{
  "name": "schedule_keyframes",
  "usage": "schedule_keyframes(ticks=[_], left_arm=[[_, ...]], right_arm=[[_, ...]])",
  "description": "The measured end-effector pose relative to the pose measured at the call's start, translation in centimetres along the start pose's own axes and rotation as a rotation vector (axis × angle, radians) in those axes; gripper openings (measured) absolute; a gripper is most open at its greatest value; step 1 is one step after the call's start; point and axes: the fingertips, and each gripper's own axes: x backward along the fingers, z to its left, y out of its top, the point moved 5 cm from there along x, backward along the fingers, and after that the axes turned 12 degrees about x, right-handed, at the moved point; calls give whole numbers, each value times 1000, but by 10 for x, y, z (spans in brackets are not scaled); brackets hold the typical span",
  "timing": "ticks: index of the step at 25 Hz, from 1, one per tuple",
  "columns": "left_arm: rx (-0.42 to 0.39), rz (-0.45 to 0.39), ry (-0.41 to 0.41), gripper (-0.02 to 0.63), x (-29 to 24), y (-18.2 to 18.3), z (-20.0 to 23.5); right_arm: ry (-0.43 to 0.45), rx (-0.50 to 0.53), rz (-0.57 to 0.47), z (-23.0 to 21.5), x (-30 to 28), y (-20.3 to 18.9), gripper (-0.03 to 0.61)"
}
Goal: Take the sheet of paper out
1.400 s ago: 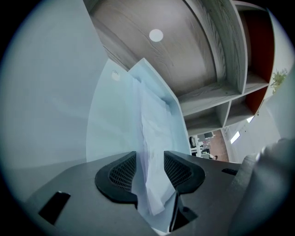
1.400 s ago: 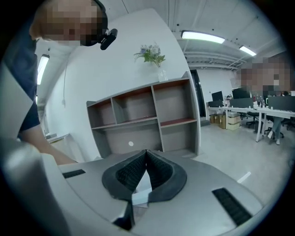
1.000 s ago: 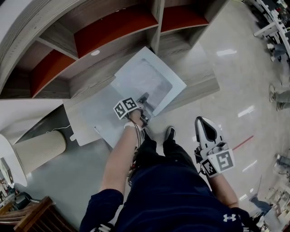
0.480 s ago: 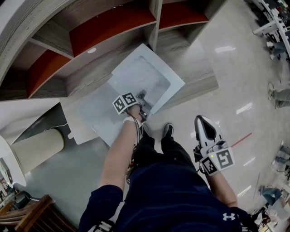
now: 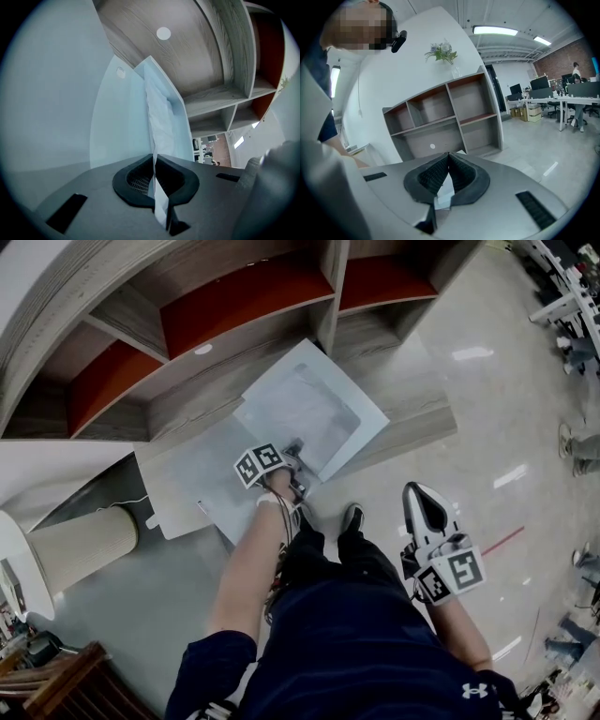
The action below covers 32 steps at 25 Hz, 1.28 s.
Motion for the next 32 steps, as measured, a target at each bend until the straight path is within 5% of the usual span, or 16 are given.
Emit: schedule_keyframes(ticks=[9, 32], left_arm=[[21, -67, 31, 17, 50, 6, 14], [-27, -179, -125, 15, 180, -6, -13]], right_arm=[[42, 8, -24, 11, -1, 3, 12], [100, 27, -107, 33, 13, 20, 12]])
